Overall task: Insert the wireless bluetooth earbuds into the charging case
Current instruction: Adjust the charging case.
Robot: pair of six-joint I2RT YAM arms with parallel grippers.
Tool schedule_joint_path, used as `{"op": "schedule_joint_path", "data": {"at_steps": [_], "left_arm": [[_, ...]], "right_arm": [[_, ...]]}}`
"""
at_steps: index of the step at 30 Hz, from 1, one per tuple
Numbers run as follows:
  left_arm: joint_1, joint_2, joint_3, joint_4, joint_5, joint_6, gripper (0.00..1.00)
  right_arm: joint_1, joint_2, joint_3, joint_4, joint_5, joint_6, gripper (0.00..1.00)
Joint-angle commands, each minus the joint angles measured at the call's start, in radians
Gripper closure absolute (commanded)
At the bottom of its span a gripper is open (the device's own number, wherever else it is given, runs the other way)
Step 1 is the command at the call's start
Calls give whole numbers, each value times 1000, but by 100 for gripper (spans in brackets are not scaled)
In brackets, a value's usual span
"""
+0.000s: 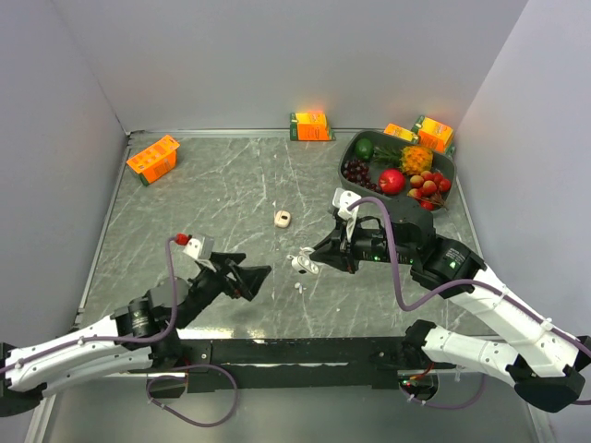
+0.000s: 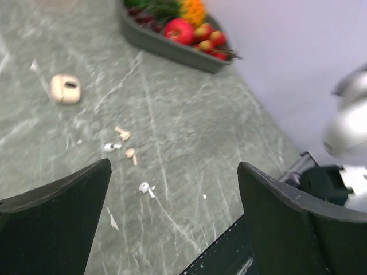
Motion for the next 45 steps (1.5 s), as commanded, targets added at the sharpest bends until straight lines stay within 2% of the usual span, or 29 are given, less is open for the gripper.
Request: {"op": "schedule_joint_path", "data": {"at_steps": [1,2,3,5,8,10,14,19,22,23,24,27,33,37,38,45], "left_arm": [[-6,-41,-6,121,69,200,4],[-6,-17,53,81,33,121,4],[-4,11,95,5,36,104,4],[-6,71,140,31,218,143,4],[-6,86,129,139,325,128,4],[-4,99,135,136,359,160,4],[-6,51,65,223,572,300,4],[-4,-6,-39,273,606,520,1],[22,10,-93,360,655,577,1],[58,29,-78,364,686,578,2],[82,71,-69,372,776,574,3],[161,134,-50,421,884,551,9],[306,184,-26,490,1100,498,11],[419,232,-30,609,1280,382,12],[454,243,-32,681,1351,354,13],[470,349,40,737,1514,278,14]], "right_arm": [[5,-17,48,25,29,7,100],[7,-15,48,23,27,7,100],[7,-12,48,23,27,5,100],[7,-6,48,25,23,5,100],[5,3,49,36,14,11,100],[5,2,49,42,11,17,100],[5,-1,48,36,7,22,100],[7,23,52,23,-74,22,100],[8,55,53,-3,-117,19,100],[11,60,48,-9,-123,16,100],[13,62,45,-7,-128,13,100],[22,63,39,-6,-141,-3,100],[33,83,34,-15,-129,-35,100],[36,92,20,8,-100,-36,100],[36,94,14,14,-94,-35,100],[57,120,16,46,-42,-39,100]]}}
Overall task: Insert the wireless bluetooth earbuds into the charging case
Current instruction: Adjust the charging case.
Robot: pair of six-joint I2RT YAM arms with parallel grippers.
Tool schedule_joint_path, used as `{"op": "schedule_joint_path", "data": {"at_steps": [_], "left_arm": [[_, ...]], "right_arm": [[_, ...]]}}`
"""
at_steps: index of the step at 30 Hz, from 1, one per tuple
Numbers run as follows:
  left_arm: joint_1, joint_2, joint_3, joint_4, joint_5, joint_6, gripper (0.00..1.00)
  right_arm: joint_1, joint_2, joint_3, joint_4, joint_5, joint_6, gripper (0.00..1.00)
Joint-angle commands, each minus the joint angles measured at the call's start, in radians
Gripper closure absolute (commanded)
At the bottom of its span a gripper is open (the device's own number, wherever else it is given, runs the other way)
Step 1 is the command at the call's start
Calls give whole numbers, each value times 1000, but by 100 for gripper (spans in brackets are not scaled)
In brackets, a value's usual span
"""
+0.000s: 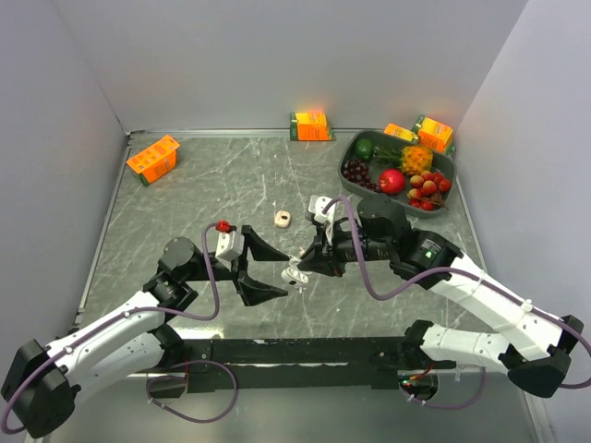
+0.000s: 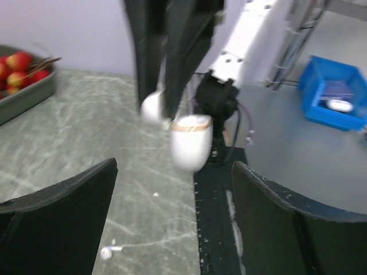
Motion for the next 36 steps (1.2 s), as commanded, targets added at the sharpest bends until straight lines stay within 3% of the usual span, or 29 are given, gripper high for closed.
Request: {"op": "schedule_joint_path", "data": {"at_steps": [1,26,30,36], "left_arm": [[4,30,81,132,185,-84,14],[4,51,93,5,140,-95,29],[4,48,82,-10,139,-86,30],[4,33,70,-50,117,-60,22]], "right_arm": [[30,19,10,60,56,-24,100],[88,74,81,87,107,-41,100],[88,73,82,92,105,-40,100],[90,76,94,103,88,-29,100]]}}
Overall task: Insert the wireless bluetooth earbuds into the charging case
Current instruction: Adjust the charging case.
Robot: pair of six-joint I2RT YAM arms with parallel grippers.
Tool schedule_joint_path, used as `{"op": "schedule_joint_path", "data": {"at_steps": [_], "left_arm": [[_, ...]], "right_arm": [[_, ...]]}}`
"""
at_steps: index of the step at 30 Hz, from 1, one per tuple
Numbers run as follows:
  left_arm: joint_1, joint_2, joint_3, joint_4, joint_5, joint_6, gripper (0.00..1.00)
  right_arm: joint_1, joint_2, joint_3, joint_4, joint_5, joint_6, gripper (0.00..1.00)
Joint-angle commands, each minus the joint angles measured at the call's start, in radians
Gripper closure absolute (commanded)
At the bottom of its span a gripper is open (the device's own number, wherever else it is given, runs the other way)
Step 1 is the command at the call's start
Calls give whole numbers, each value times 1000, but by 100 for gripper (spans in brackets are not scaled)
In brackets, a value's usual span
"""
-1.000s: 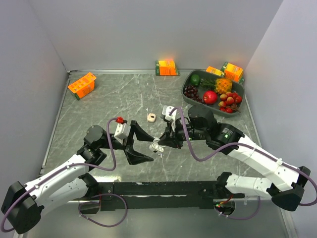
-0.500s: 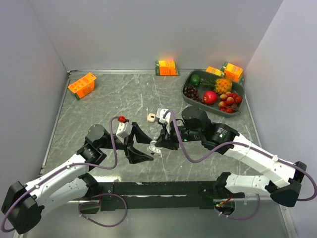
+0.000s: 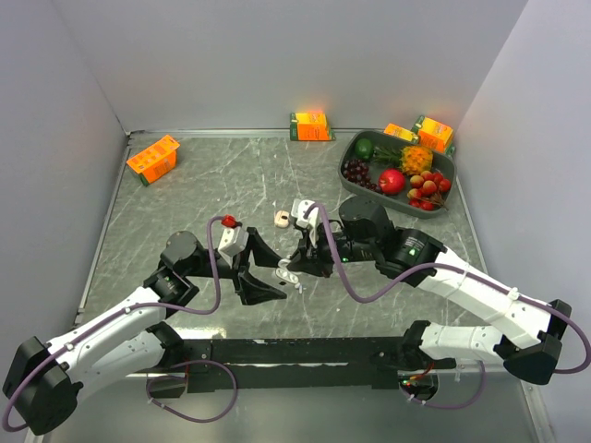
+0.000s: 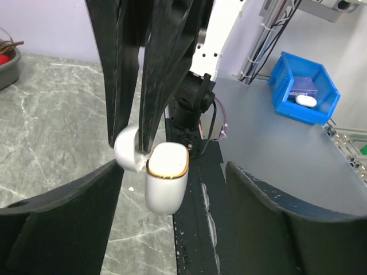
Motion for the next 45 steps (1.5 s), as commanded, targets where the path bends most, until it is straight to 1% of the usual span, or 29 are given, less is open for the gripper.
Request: {"op": "schedule_joint_path", "data": {"at_steps": [1,5,9,14,27,31,45], "left_arm": [[-4,-17,6,-30,-21,27,20],[-4,-28,-1,-22,-27,25,21],[-4,-32,0,-18,-29,19,24],[-4,-37,-3,16,-32,-4,25],[-4,-17,11,1,-26,-2,34],[-4,-5,15,4,-20,-7,36],[-4,15,12,27,-17,-22,51]], "right_arm": [[7,-6,68,75,-7,-2,100],[7,2,79,66,-6,-6,100],[5,2,70,63,0,-8,100],[5,5,59,66,6,-6,100],[5,14,55,61,14,-14,100],[5,16,53,55,13,-14,100],[18,24,50,44,9,-20,100]]}}
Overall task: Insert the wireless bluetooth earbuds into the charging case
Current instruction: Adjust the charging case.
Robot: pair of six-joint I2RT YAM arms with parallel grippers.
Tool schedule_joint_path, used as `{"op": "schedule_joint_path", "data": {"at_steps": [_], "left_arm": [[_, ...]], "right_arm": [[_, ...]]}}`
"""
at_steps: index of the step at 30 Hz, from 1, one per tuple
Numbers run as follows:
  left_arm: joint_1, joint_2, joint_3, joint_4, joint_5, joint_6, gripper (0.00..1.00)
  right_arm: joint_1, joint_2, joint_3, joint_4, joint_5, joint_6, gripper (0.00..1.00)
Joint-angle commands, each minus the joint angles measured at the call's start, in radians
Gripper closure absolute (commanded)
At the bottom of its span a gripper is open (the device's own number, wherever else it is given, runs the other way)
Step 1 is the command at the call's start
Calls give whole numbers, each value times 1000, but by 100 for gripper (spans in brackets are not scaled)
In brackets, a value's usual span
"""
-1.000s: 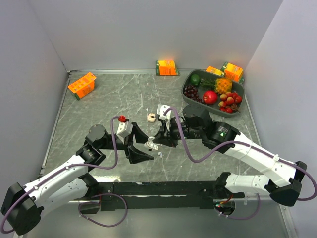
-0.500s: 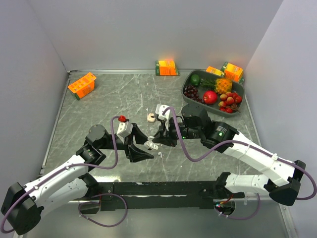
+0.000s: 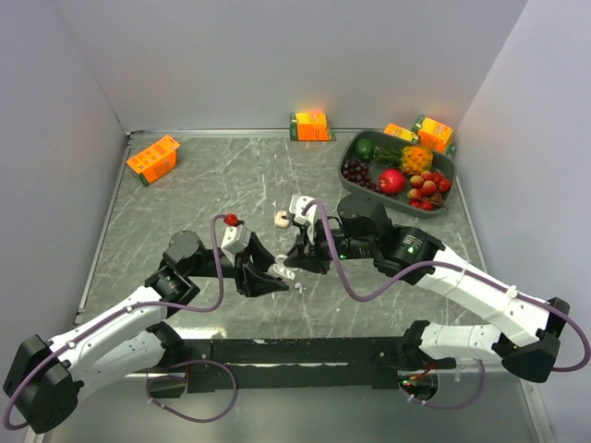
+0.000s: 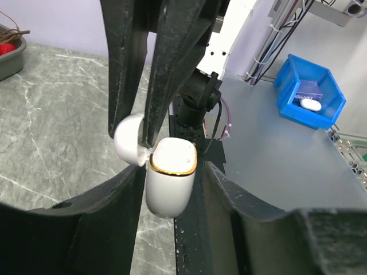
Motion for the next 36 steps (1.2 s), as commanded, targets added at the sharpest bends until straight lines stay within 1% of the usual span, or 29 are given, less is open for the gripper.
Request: {"op": "schedule_joint_path", "data": {"at_steps": [1,5,10,11,14,18,19,20,22,23,25,26,28,29,30,32,34,36], "left_arm": [[-4,4,16,45,15,-12,52],[-4,2,14,51,13,-16,57],[-4,-1,10,57,4,-15,70],[-2,-4,8,57,4,-12,74],[-4,-11,5,50,-5,4,81],[-4,-30,-10,63,-14,11,85],[-4,-36,-19,65,-17,23,87],[-5,-40,-24,65,-31,30,92],[-7,-65,-38,54,-51,68,97],[-10,-74,-41,44,-62,86,99],[-13,-99,-43,-5,-91,148,99],[-16,-103,-43,-24,-97,171,99],[-19,-116,-33,-85,-131,232,99],[-22,-119,-32,-105,-143,250,99],[-24,-126,-30,-122,-160,292,99],[-33,-145,-32,-162,-204,327,99],[-39,-157,-38,-188,-252,355,99],[-47,-175,-44,-203,-271,434,99]], "right_arm": [[17,7,23,21,-5,-21,100],[32,13,29,12,18,-32,100],[40,13,26,11,31,-32,100],[41,10,28,11,32,-30,100],[40,7,29,11,34,-27,100],[41,-5,26,11,34,-24,100],[41,-7,26,9,35,-20,100],[41,-9,28,9,35,-18,99],[41,-16,22,17,23,-4,94],[41,-21,20,24,15,-1,89],[40,-35,22,31,5,12,80],[40,-36,22,32,1,17,72],[38,-44,26,38,-3,35,64],[40,-50,28,41,-5,42,57],[37,-58,29,49,-6,49,54],[28,-67,29,60,-11,78,49],[12,-82,34,75,-28,115,47],[-15,-97,36,86,-49,128,46]]}}
